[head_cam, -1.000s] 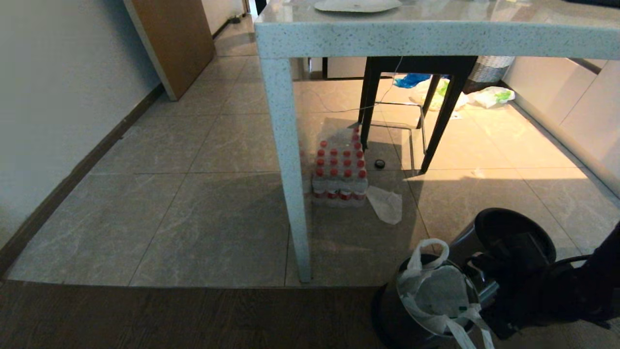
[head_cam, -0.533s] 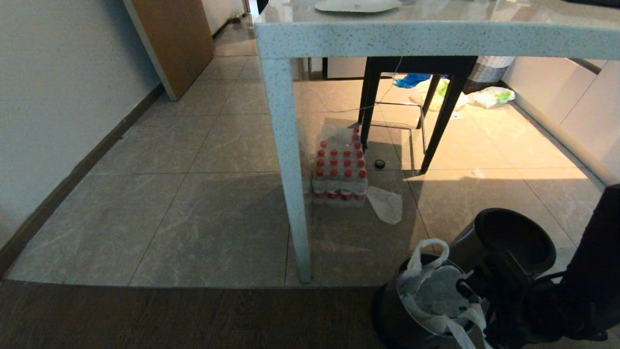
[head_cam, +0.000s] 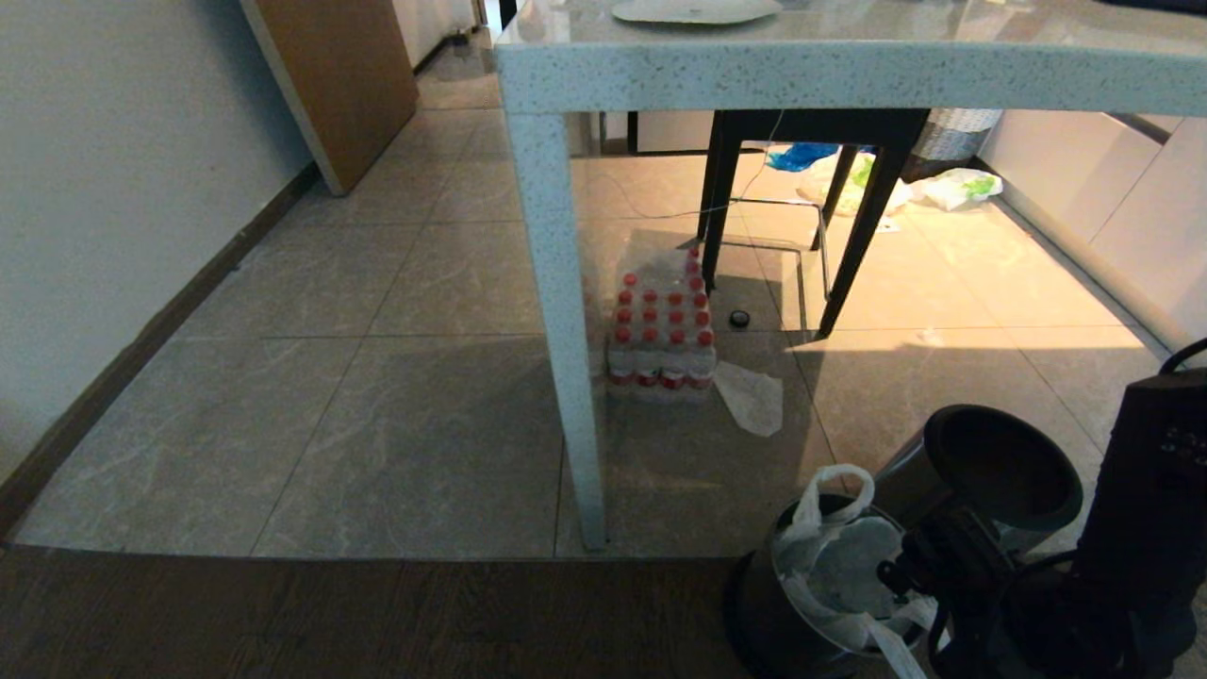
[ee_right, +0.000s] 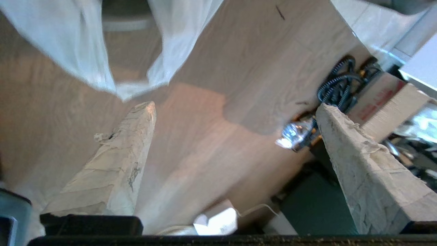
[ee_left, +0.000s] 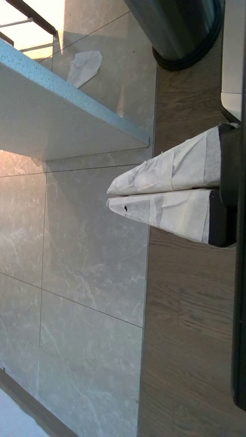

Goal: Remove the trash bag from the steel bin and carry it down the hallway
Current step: Pick up the trash bag

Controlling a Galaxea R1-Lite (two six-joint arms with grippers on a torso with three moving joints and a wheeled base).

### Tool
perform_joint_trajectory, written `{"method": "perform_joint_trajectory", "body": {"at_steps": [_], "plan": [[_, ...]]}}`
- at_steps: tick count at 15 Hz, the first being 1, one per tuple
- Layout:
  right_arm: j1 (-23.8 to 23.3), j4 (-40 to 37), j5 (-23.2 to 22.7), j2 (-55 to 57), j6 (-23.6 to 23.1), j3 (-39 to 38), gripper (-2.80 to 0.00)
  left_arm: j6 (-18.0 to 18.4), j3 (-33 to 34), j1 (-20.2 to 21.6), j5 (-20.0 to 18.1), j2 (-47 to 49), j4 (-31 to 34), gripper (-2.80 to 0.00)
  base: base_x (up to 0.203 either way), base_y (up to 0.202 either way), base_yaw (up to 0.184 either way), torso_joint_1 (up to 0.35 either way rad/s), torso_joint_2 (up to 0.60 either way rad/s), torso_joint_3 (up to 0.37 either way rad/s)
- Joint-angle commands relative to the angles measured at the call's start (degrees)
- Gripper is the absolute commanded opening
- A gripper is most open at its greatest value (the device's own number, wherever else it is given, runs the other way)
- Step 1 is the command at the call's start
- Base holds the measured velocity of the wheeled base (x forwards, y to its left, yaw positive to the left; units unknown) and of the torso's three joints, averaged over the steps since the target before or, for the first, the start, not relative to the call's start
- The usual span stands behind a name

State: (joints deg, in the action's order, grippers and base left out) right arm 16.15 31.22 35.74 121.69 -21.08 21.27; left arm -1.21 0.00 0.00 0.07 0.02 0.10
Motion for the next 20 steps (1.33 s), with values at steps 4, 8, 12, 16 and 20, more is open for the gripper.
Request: {"method": "perform_joint_trajectory", "body": {"at_steps": [4, 8, 12, 16, 20], "plan": [[2.97, 7.03, 3.25, 4.75, -0.59, 0.25, 0.00, -0.02, 0.00, 0.00, 0.01, -0.02, -0.01, -2.80, 0.000, 0.000, 0.000, 0.000, 0.00, 0.000], [5.23, 14.68, 3.29, 9.00, -1.18, 1.29, 0.00, -0.02, 0.00, 0.00, 0.01, -0.02, -0.01, -2.80, 0.000, 0.000, 0.000, 0.000, 0.00, 0.000], [5.39, 15.84, 3.29, 9.10, -4.31, -0.06, 0.00, -0.02, 0.00, 0.00, 0.01, -0.02, -0.01, -2.80, 0.000, 0.000, 0.000, 0.000, 0.00, 0.000], [5.30, 16.70, 3.99, 9.70, -4.50, -1.20, 0.00, -0.02, 0.00, 0.00, 0.01, -0.08, -0.01, -2.80, 0.000, 0.000, 0.000, 0.000, 0.00, 0.000], [3.81, 18.81, 4.13, 11.09, -6.30, -0.79, 0.00, -0.02, 0.00, 0.00, 0.01, -0.02, -0.01, -2.80, 0.000, 0.000, 0.000, 0.000, 0.00, 0.000]]}}
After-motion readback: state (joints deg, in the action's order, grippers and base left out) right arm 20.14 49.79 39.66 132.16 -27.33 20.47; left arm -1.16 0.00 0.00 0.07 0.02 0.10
